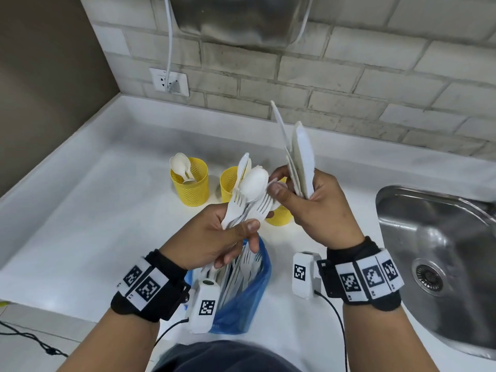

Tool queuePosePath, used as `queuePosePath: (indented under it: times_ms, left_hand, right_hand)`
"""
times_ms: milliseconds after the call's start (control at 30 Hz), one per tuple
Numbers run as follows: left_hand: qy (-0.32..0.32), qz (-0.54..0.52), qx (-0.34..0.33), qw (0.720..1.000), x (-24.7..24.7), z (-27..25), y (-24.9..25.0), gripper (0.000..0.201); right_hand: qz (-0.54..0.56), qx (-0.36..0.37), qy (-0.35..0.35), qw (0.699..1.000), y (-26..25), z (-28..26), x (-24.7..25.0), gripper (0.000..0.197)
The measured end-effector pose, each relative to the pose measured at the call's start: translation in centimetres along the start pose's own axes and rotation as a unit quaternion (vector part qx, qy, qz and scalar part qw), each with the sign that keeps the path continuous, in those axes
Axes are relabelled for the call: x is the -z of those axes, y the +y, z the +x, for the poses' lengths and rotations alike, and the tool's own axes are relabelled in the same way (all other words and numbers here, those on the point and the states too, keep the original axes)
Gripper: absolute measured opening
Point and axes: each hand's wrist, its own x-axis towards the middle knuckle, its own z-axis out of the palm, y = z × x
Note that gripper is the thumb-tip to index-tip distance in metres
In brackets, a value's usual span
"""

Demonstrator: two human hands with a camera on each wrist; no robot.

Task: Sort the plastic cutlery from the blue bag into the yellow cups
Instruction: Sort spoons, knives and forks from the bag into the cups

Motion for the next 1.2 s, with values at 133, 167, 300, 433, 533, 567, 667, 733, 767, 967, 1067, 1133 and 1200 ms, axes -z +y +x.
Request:
queuePosePath:
  times_ms: [133, 167, 300, 433, 533, 567, 667, 733, 767, 967, 1067, 1133, 1200]
  left_hand:
    - [0.003, 0.010, -0.006, 1.000, -0.4, 0.5, 0.3, 0.019]
    - [0.005, 0.016, -0.007, 1.000, -0.4, 0.6, 0.4, 0.021]
    - [0.009, 0.009, -0.017, 1.000, -0.4, 1.2, 0.8, 0.027]
    - [0.011, 0.014, -0.006, 1.000, -0.5, 1.5, 0.9, 0.023]
    - [0.016, 0.027, -0.008, 0.999, -0.5, 1.6, 0.7, 0.023]
    - [0.017, 0.028, -0.009, 0.999, -0.4, 1.6, 0.6, 0.024]
    - [0.013, 0.008, -0.011, 1.000, -0.4, 1.8, 0.3, 0.029]
    - [0.011, 0.013, -0.011, 1.000, -0.5, 1.9, 0.3, 0.034]
    - [0.011, 0.020, -0.011, 1.000, -0.5, 1.9, 0.4, 0.036]
    - [0.026, 0.034, 0.007, 0.999, -0.2, 1.9, -0.2, 0.024]
    - [0.056, 0.081, -0.024, 0.995, -0.5, 1.9, -0.1, 0.024]
    - [0.111, 0.139, -0.088, 0.980, -0.8, 2.1, 0.0, 0.021]
    - [0.151, 0.191, -0.155, 0.957, -0.9, 2.4, -0.2, 0.038]
  right_hand:
    - [0.076, -0.033, 0.013, 0.996, 0.9, 0.5, 1.1, 0.005]
    - [0.124, -0.047, 0.028, 0.991, 1.2, 0.7, 1.3, 0.005]
    - [0.210, -0.065, 0.043, 0.974, 1.6, 1.5, 1.7, 0.010]
    - [0.148, -0.068, 0.010, 0.987, 2.0, 1.6, 1.3, 0.015]
    - [0.217, -0.079, 0.063, 0.971, 2.0, 1.8, 1.1, 0.025]
    - [0.251, -0.078, 0.088, 0.961, 1.9, 2.0, 1.3, 0.028]
    - [0.317, -0.059, 0.146, 0.935, 2.0, 2.6, 2.1, 0.022]
    - [0.338, -0.066, 0.183, 0.921, 2.2, 3.0, 2.5, 0.021]
    - [0.351, -0.070, 0.198, 0.913, 2.4, 3.1, 2.6, 0.020]
    - [0.474, -0.110, 0.258, 0.835, 4.8, 3.3, 3.4, 0.015]
    - [0.551, -0.129, 0.278, 0.776, 6.2, 3.3, 4.0, 0.013]
    - [0.565, -0.146, 0.302, 0.754, 6.9, 3.2, 4.0, 0.017]
    - [0.571, -0.160, 0.305, 0.745, 7.1, 3.1, 3.7, 0.019]
